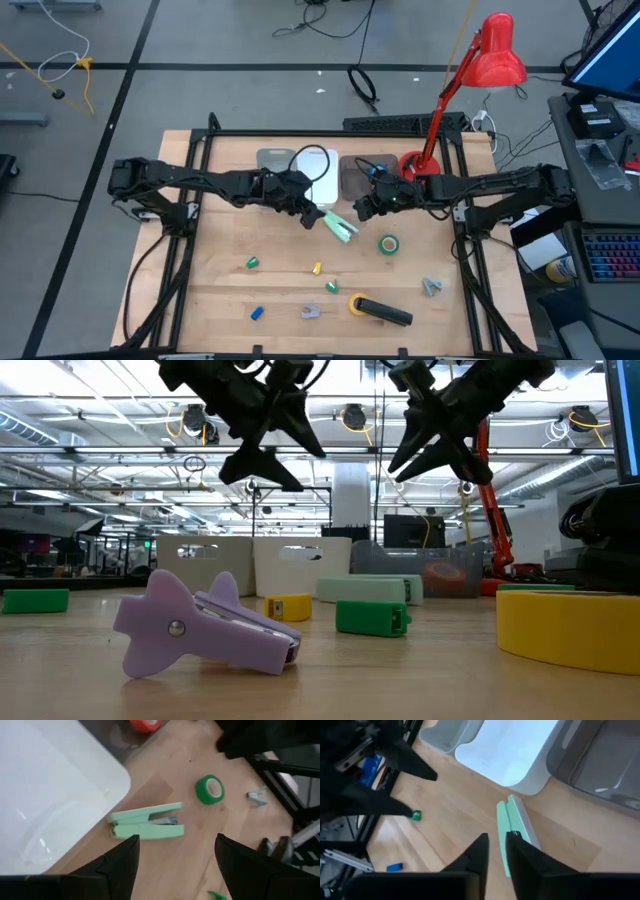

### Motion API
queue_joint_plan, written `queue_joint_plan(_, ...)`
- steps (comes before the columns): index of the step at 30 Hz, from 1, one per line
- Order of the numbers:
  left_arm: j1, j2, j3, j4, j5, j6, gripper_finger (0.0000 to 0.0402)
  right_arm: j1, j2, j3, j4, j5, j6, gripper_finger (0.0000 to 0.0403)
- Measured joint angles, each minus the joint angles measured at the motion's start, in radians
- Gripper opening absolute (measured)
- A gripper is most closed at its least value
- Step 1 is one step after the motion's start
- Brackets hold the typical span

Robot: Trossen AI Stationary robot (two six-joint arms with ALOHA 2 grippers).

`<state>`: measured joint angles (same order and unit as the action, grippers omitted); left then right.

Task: Pick and place Stapler, Stapler remover, tape
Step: Put the blue stapler into the grey bin

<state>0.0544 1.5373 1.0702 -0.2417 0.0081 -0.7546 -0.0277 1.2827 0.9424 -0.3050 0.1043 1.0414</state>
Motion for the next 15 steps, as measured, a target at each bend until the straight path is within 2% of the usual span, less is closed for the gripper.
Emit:
queue_joint_plan(6,-0.002,0.008,0.0,0.001,-0.011,-0.023,0.0257,0.0,0.0,0.0,-0.004,-0.03,-0.107,0.0003)
queue_joint_plan(10,-0.002,0.008,0.0,-0.016,-0.011,0.003,0.0257,0.0,0.0,0.0,-0.005,-0.056,-0.206,0.0006)
queue_joint_plan(15,-0.014,0.008,0.0,-0.12,-0.021,0.05,0.0257,0.001,0.0,0.0,-0.007,-0.082,-0.25,0.0014)
